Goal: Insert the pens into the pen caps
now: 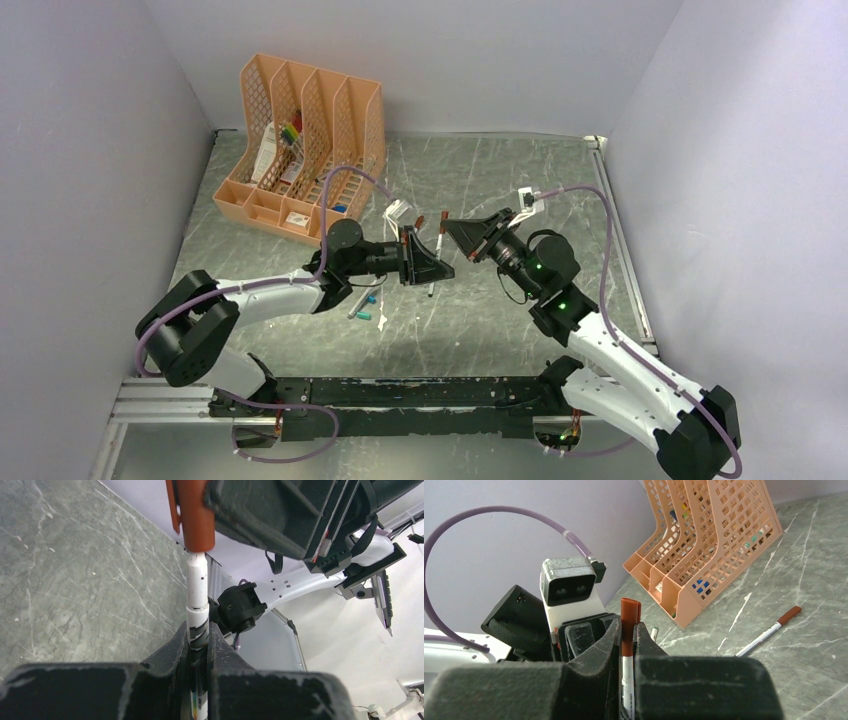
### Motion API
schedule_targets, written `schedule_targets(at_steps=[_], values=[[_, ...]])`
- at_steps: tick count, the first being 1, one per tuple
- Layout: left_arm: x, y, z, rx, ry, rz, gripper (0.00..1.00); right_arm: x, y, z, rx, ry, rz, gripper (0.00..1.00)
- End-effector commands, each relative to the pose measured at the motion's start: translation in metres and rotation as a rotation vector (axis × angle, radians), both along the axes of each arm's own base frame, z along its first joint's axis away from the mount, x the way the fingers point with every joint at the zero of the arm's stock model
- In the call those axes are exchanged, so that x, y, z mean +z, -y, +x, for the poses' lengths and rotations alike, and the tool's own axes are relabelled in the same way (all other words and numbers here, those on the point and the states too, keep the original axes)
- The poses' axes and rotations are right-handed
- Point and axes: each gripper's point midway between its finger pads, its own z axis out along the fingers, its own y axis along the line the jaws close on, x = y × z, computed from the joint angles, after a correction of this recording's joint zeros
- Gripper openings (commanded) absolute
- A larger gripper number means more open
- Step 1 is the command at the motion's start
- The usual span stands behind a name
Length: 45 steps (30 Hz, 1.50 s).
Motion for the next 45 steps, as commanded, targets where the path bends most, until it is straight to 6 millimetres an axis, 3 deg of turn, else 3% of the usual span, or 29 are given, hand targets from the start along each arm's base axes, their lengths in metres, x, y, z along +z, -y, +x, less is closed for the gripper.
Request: schedule_targets(at_steps=[1,13,16,19,22,28,35,42,45], values=[[0.029,0.006,0.012,0.025,0.098,-0.037,0.07,-0.006,0.000,-0.006,0.023,0.005,-0.019,0.00],[0.045,0.020,0.035,0.040,0.216,0.001,0.07,-0.015,-0.002,-0.011,0.056,-0.002,-0.076,0.01],[0.046,0.019,0.040,0.061,0.275,0.036,0.07,-0.009,0.000,-0.012,0.054,0.027,-0.080,0.26],[0.044,0.016,0.046,0.086,0.334,0.086,0.07,0.000,0.004,-0.013,0.037,0.053,-0.091,0.42],[0.042,0.011,0.053,0.120,0.374,0.139,0.07,0.008,0.010,-0.013,0.011,0.075,-0.102,0.51],[0.016,0.004,0.069,0.163,0.454,0.330,0.07,0.018,0.018,-0.010,-0.035,0.099,-0.126,0.59],[0.006,-0.001,0.071,0.199,0.515,0.426,0.07,0.021,0.025,0.012,-0.127,0.079,-0.206,0.59],[0.016,-0.002,0.064,0.207,0.534,0.397,0.07,0.018,0.024,0.026,-0.170,0.038,-0.221,0.47],[0.018,0.000,0.061,0.203,0.531,0.393,0.07,0.017,0.021,0.027,-0.156,0.032,-0.218,0.46]])
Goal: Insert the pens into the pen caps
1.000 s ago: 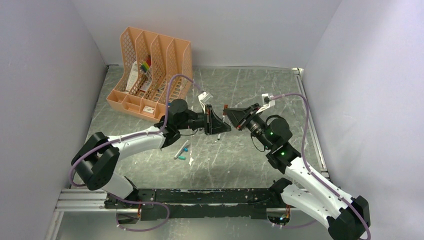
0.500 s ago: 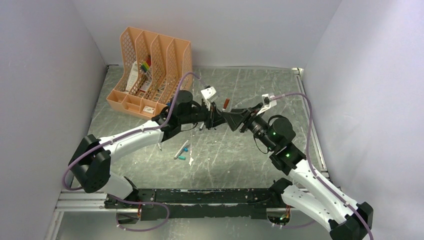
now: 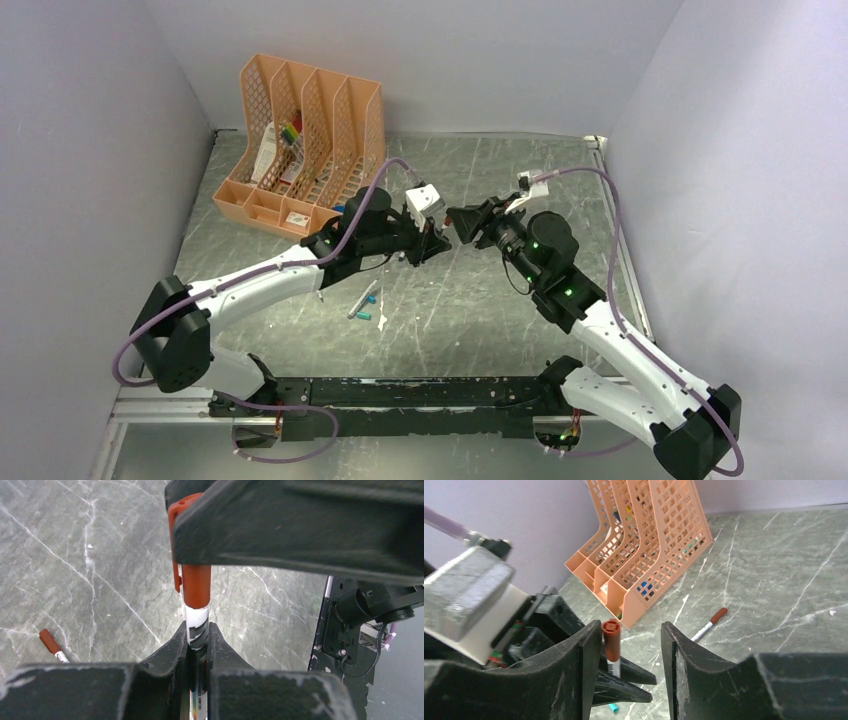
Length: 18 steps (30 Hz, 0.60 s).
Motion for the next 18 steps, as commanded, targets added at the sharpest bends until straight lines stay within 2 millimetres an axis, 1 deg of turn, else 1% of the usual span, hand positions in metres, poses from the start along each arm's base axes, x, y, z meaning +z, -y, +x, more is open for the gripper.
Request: schedule_targets(at_steps=[1,10,11,12,13,15,18], values=[[0.022,0.001,-0.003,-0.003,0.054,-0.035,0.07,0.010,-0.001,0.003,-0.008,0.009,0.004,0.46],[0.018,0.006,-0.009,-0.026,0.040,-0.027,0.07,0.009,-0.006,0.002,0.013,0.012,0.025,0.41],[0.017,0.007,-0.010,-0.025,0.039,-0.025,0.07,0.008,-0.006,0.003,0.014,0.011,0.024,0.37],[0.017,0.007,-0.010,-0.026,0.038,-0.025,0.07,0.007,-0.007,0.003,0.017,0.007,0.024,0.29],[0.018,0.006,-0.011,-0.024,0.040,-0.026,0.07,0.006,-0.009,0.003,0.022,0.004,0.024,0.16],[0.020,0.005,-0.010,-0.015,0.037,-0.033,0.07,0.003,-0.010,0.003,0.028,-0.006,0.025,0.00],[0.027,0.007,-0.009,0.001,0.025,-0.059,0.07,-0.005,-0.013,0.000,0.046,-0.028,0.015,0.00]])
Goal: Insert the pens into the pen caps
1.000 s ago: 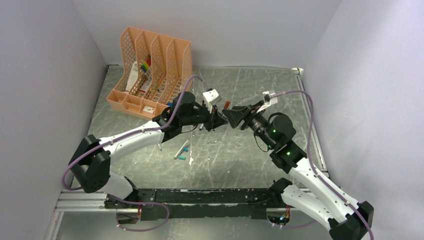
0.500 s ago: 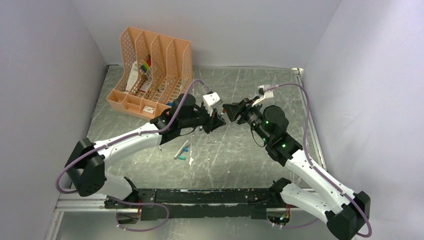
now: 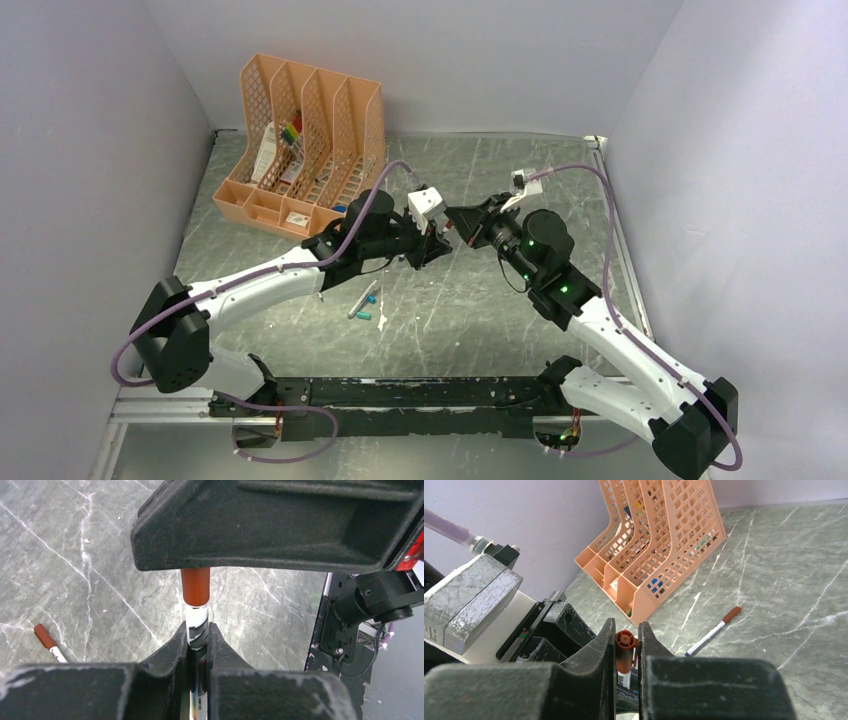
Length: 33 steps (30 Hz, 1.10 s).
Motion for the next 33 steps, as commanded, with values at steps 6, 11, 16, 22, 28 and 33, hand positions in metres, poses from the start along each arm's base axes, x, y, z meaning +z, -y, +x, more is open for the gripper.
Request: schedule_targets(at_steps=[6,11,16,22,28,33], values=[[0.055,0.016,0.005,0.014,0.044,-0.146,0.07,-0.025,-0.003,-0.012,0.043,-0.084,-0.004,0.00],[0.080,0.026,0.015,0.002,0.102,-0.152,0.07,-0.048,-0.007,-0.024,0.079,-0.148,-0.023,0.00],[0.092,0.037,0.024,-0.016,0.136,-0.146,0.07,-0.069,-0.014,-0.033,0.113,-0.204,-0.049,0.00],[0.107,0.043,0.031,-0.009,0.173,-0.164,0.07,-0.098,-0.024,-0.046,0.161,-0.274,-0.077,0.00],[0.118,0.049,0.037,-0.014,0.202,-0.173,0.07,-0.110,-0.031,-0.056,0.191,-0.304,-0.065,0.00],[0.088,0.043,0.037,0.008,0.151,-0.121,0.07,-0.073,-0.009,-0.041,0.041,-0.233,0.000,0.18]])
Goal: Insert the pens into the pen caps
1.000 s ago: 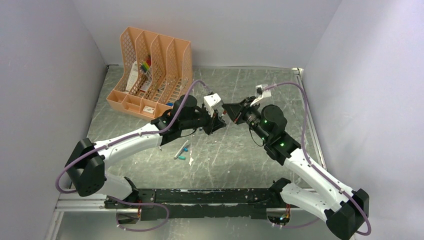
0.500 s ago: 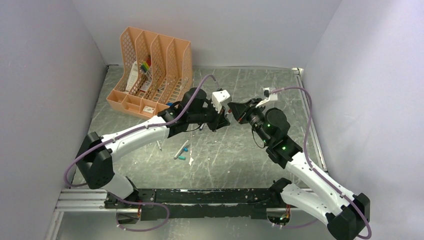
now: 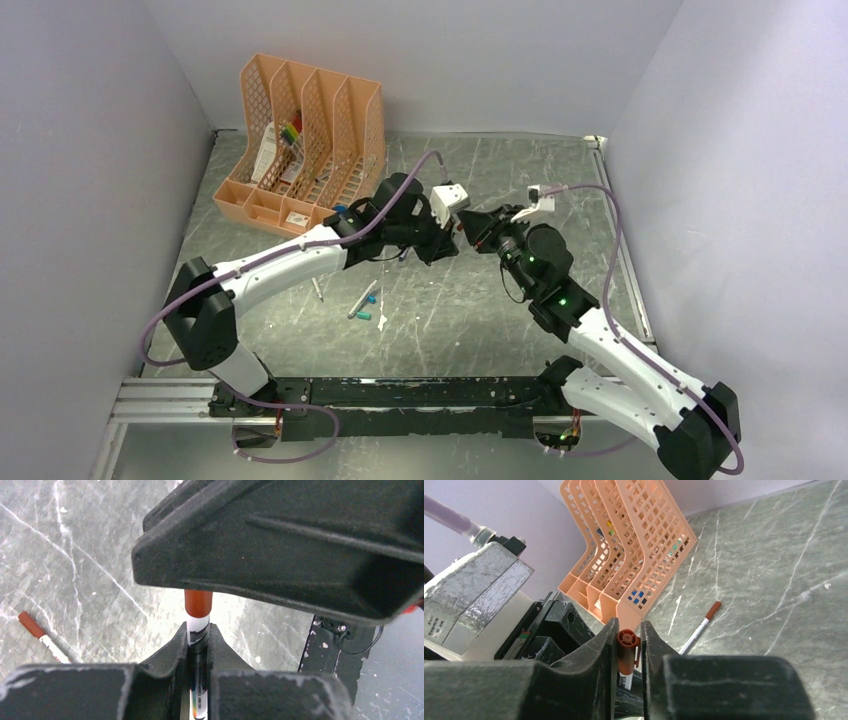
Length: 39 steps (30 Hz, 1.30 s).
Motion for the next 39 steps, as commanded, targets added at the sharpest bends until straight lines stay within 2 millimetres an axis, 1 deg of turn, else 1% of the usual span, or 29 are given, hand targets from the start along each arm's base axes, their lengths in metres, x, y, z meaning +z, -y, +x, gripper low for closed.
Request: schedule_targets(at_steps=[1,3,4,5,8,10,11,13,15,20,22,25,30,32,34,36,39], values=[[0.095,0.024,0.028,0.051,0.223,-0.291,0.07,-0.035,-0.015,-0.041,0.119,-0.184,-0.048,0.29],[0.076,0.012,0.027,0.074,0.164,-0.284,0.07,-0.021,0.013,-0.033,-0.043,-0.194,0.002,0.48],[0.065,0.006,0.027,0.085,0.131,-0.276,0.07,-0.014,0.025,-0.032,-0.100,-0.180,0.023,0.55],[0.056,0.000,0.027,0.099,0.103,-0.270,0.07,-0.009,0.037,-0.032,-0.150,-0.167,0.043,0.59],[0.015,-0.013,0.030,0.135,0.039,-0.201,0.07,0.001,0.059,-0.035,-0.225,-0.105,0.042,0.61],[-0.017,-0.020,0.036,0.161,-0.007,-0.135,0.07,-0.005,0.070,-0.035,-0.269,-0.114,0.000,0.61],[-0.036,-0.023,0.041,0.179,-0.034,-0.091,0.07,-0.010,0.074,-0.035,-0.282,-0.135,-0.030,0.60],[-0.065,-0.026,0.047,0.203,-0.072,-0.004,0.07,-0.019,0.077,-0.036,-0.295,-0.174,-0.071,0.60],[-0.090,-0.028,0.054,0.222,-0.109,0.097,0.07,-0.028,0.077,-0.038,-0.293,-0.205,-0.089,0.60],[-0.123,-0.038,0.074,0.326,-0.129,0.267,0.07,-0.043,0.073,-0.043,-0.262,-0.229,-0.087,0.59],[-0.133,-0.044,0.083,0.368,-0.136,0.338,0.07,-0.046,0.072,-0.044,-0.251,-0.233,-0.092,0.59],[-0.152,-0.051,0.092,0.408,-0.152,0.444,0.07,-0.048,0.067,-0.046,-0.219,-0.235,-0.110,0.58],[-0.177,-0.049,0.101,0.428,-0.182,0.504,0.11,-0.050,0.063,-0.046,-0.198,-0.232,-0.135,0.58],[-0.189,-0.049,0.104,0.442,-0.202,0.527,0.11,-0.051,0.064,-0.045,-0.200,-0.233,-0.139,0.58],[-0.195,-0.052,0.106,0.456,-0.218,0.554,0.11,-0.051,0.064,-0.045,-0.198,-0.232,-0.147,0.58],[-0.197,-0.052,0.108,0.469,-0.223,0.560,0.12,-0.053,0.064,-0.045,-0.199,-0.233,-0.153,0.58],[-0.198,-0.053,0.110,0.487,-0.223,0.565,0.17,-0.056,0.066,-0.045,-0.204,-0.236,-0.164,0.58]])
